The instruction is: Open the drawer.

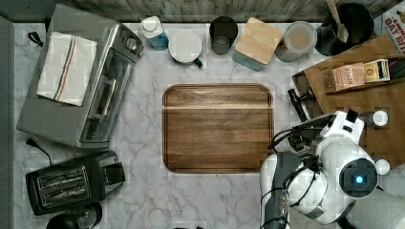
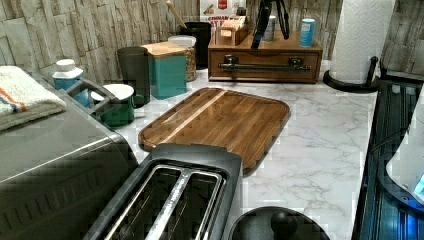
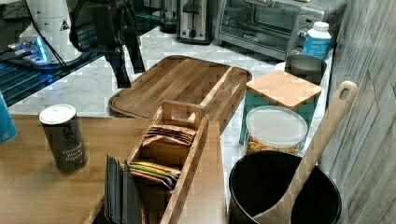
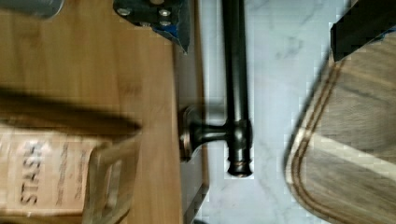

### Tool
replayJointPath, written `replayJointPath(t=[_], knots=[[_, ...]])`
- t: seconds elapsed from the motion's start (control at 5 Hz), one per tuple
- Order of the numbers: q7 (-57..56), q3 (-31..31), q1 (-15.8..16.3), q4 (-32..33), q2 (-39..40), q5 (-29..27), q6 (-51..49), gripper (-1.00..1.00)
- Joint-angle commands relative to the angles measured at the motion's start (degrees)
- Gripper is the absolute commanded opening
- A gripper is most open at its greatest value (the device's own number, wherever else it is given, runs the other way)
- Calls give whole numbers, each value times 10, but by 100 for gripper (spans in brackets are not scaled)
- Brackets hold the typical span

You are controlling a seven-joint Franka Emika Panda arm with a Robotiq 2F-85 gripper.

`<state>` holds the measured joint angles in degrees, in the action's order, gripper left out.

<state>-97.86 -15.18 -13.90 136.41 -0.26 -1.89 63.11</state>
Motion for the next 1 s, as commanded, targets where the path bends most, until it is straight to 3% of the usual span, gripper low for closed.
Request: replayJointPath(t=[0.2, 0.4, 0.6, 0.8, 1.0], knots=[[-89, 22, -27, 13, 77, -87, 33, 100], [-91, 30, -24, 47, 82, -126, 91, 100], [-138, 59, -41, 42, 117, -190, 127, 100], [-74, 19, 4, 30, 123, -134, 77, 100], [-35, 1, 27, 6, 132, -78, 5, 100]])
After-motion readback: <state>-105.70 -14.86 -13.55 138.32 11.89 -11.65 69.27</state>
